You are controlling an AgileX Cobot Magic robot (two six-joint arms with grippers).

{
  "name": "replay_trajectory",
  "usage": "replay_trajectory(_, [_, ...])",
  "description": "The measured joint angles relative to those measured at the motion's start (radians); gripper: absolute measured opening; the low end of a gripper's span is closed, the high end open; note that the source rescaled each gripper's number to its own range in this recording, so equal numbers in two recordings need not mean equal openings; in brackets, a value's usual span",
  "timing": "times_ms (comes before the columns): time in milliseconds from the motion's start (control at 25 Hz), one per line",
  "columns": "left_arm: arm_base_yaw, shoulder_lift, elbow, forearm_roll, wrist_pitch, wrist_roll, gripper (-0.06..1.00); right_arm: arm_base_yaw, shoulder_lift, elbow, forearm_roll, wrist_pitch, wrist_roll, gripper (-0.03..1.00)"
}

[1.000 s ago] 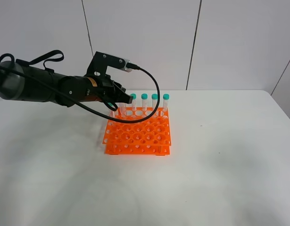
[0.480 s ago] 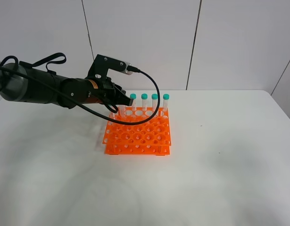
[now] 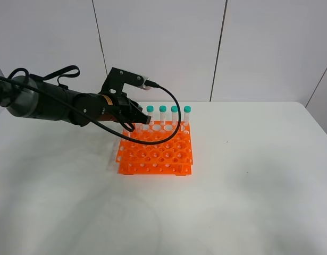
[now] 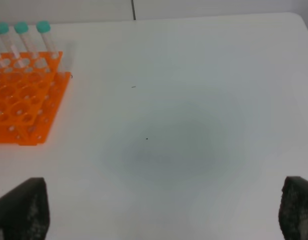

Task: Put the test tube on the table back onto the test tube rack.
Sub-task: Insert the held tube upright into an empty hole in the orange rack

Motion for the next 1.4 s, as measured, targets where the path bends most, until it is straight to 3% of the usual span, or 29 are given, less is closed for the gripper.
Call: replay_trajectory(1400, [0.000,0.077,-0.001,-0.001,-0.036,0.000,0.00,0.000,0.000,0.000,0.000,0.000,0.000,1.00])
